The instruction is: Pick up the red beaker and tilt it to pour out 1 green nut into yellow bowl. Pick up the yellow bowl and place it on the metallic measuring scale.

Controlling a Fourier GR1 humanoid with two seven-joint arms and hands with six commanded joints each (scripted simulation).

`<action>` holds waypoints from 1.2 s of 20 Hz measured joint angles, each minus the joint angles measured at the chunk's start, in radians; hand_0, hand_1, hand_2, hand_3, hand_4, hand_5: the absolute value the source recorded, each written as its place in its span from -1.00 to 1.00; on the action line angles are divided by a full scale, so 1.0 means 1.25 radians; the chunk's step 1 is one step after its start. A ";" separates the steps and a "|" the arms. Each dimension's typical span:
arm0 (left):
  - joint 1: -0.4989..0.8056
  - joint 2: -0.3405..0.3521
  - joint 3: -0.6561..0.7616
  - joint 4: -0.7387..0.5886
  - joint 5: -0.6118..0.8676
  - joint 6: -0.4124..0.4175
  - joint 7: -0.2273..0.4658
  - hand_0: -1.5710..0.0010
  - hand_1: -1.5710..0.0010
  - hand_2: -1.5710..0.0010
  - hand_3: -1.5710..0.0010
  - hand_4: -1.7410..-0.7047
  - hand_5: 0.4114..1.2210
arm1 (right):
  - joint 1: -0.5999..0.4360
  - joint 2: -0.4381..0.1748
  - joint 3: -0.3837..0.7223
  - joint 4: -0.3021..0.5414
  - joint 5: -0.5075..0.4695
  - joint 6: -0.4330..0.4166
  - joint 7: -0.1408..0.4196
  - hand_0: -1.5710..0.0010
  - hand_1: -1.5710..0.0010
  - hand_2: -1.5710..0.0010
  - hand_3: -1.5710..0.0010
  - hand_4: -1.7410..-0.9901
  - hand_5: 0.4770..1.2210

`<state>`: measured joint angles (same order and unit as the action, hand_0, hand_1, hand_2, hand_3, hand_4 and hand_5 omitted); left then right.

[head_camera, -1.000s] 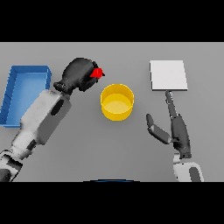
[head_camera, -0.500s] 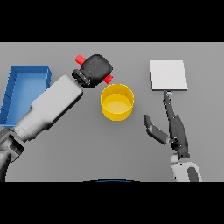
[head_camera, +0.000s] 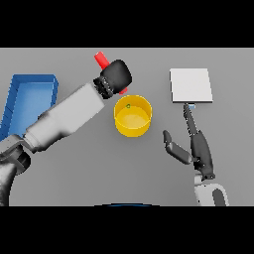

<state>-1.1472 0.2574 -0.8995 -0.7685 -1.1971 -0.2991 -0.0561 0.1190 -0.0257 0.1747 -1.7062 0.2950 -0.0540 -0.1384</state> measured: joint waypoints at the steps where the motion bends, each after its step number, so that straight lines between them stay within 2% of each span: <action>1: -0.002 -0.008 -0.008 0.002 -0.011 0.005 0.008 -1.00 -1.00 -1.00 -1.00 -0.99 1.00 | -0.002 0.005 -0.003 0.000 -0.013 0.005 0.006 1.00 1.00 1.00 1.00 0.81 -0.40; 3: 0.000 -0.012 -0.026 0.007 -0.032 0.023 0.011 -1.00 -1.00 -1.00 -1.00 -0.99 1.00 | -0.001 0.003 -0.003 0.008 -0.006 0.000 -0.012 1.00 1.00 1.00 1.00 0.83 -0.41; 6: -0.007 -0.027 -0.068 0.003 -0.075 0.036 0.015 -1.00 -1.00 -1.00 -1.00 -0.99 1.00 | -0.010 0.005 -0.008 0.007 0.001 -0.013 0.004 1.00 1.00 1.00 1.00 0.77 -0.46; 10: -0.046 -0.027 -0.120 0.018 -0.125 0.017 -0.018 -1.00 -1.00 -1.00 -1.00 -0.98 1.00 | -0.002 0.007 -0.001 0.008 0.014 -0.020 -0.017 1.00 1.00 1.00 1.00 0.78 -0.47; 11: -0.059 -0.030 -0.137 0.027 -0.143 0.017 -0.025 -1.00 -1.00 -1.00 -1.00 -0.98 1.00 | -0.015 0.008 -0.001 0.009 0.013 -0.019 0.000 1.00 1.00 1.00 1.00 0.81 -0.47; 13: -0.084 -0.053 -0.171 0.040 -0.170 -0.007 -0.046 -1.00 -1.00 -1.00 -1.00 -0.98 1.00 | -0.017 0.012 -0.001 0.020 0.023 -0.028 0.008 1.00 1.00 1.00 1.00 0.82 -0.48; 15: -0.099 -0.069 -0.189 0.058 -0.188 -0.019 -0.054 -1.00 -1.00 -1.00 -1.00 -0.98 1.00 | -0.007 0.016 0.005 0.017 0.027 -0.031 -0.012 1.00 1.00 1.00 1.00 0.85 -0.45; 16: -0.102 -0.078 -0.191 0.065 -0.193 -0.024 -0.048 -1.00 -1.00 -1.00 -1.00 -0.97 1.00 | -0.013 0.015 0.005 0.016 0.027 -0.030 -0.013 1.00 1.00 1.00 1.00 0.86 -0.45; 18: -0.129 -0.072 -0.192 0.069 -0.197 -0.038 -0.075 -1.00 -1.00 -1.00 -1.00 -0.98 1.00 | 0.001 0.009 0.004 0.007 0.027 -0.027 -0.018 1.00 1.00 1.00 1.00 0.90 -0.44; 20: -0.156 -0.059 -0.159 0.082 -0.182 0.008 -0.084 -1.00 -1.00 -1.00 -1.00 -0.97 1.00 | -0.013 0.008 0.000 0.009 0.024 -0.027 -0.006 1.00 1.00 1.00 1.00 0.88 -0.44; 23: -0.219 -0.037 -0.111 0.122 -0.163 0.010 -0.094 -1.00 -1.00 -1.00 -1.00 -0.97 1.00 | -0.014 0.000 -0.003 0.014 0.031 -0.031 -0.008 1.00 1.00 1.00 1.00 0.91 -0.45; 24: -0.229 -0.025 -0.086 0.128 -0.147 0.013 -0.096 -1.00 -1.00 -1.00 -0.61 -0.98 1.00 | -0.017 0.002 -0.002 0.018 0.036 -0.036 -0.006 1.00 1.00 1.00 1.00 0.91 -0.45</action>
<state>-1.4340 0.2267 -1.0073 -0.6080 -1.3802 -0.2830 -0.1763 0.0979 -0.0232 0.1725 -1.6838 0.3405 -0.0984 -0.1459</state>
